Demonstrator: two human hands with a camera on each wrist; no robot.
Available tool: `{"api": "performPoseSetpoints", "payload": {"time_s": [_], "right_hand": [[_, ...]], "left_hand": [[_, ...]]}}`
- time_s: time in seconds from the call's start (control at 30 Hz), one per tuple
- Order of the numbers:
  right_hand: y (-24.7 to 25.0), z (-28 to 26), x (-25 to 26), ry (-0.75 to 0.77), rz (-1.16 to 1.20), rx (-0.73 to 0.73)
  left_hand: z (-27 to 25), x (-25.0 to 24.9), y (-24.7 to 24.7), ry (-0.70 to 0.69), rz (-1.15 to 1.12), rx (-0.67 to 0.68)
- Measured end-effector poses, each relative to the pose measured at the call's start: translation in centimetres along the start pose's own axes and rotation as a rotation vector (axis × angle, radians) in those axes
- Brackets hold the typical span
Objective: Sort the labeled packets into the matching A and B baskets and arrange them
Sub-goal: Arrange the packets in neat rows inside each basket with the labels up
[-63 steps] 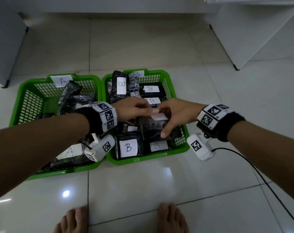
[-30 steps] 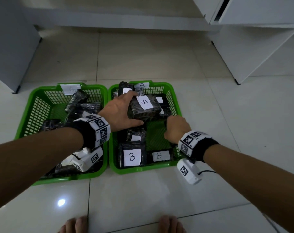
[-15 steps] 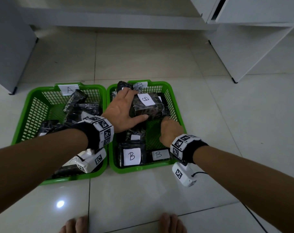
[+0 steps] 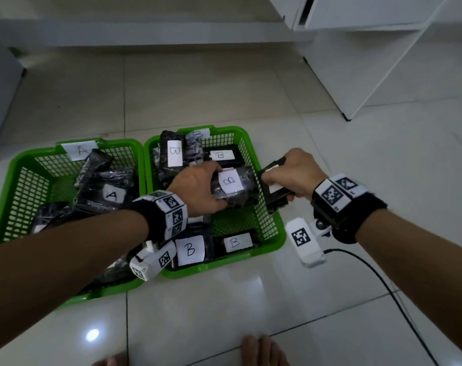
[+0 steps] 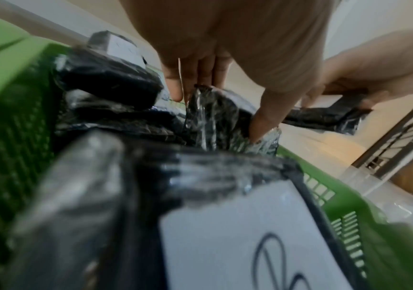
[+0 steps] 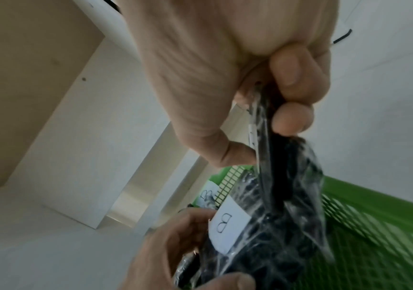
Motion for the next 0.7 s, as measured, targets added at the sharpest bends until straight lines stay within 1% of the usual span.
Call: {"api": "performPoseSetpoints", "payload": {"time_s": [0.1, 0.27, 0.37, 0.43, 0.53, 0.6, 0.7], "right_hand": [[-1.0, 0.7, -1.5, -0.026, 0.067, -0.020], [-3.2, 1.8, -4.0, -0.090, 0.243, 0.054], [-3.5, 2.3, -4.8, -0.127, 0.371, 0.107], [-3.4, 2.4, -5.1, -0.138, 0.432, 0.135], [-3.5, 2.4, -5.1, -0.124, 0.454, 0.142], [-3.6, 2.6, -5.1, -0.105, 0.444, 0.139], [-3.8, 2.7, -5.2, -0.097, 0.447, 0.146]], "left_hand": [[0.6, -0.8, -1.7, -0.019, 0.046, 0.076], [1.7, -0.7, -3.3, -0.007, 0.167, 0.185], [1.6, -0.6, -3.6, -0.042, 0.326, 0.207], [1.5, -0.5, -3.5, -0.044, 0.365, 0.215], [1.7, -0.7, -3.2, -0.047, 0.414, 0.247], [1.7, -1.3, -3.1, -0.082, 0.474, 0.254], [1.6, -2.1, -3.7, -0.184, 0.524, 0.263]]}}
Point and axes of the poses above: each hand's wrist, its own z-axis towards the middle knuckle, its own y-axis out of the back of the hand, x = y × z, the point moved 8 cm from there along z, towards the middle knuckle, and after that the axes turned 9 degrees about -y, right-handed, at the moved point
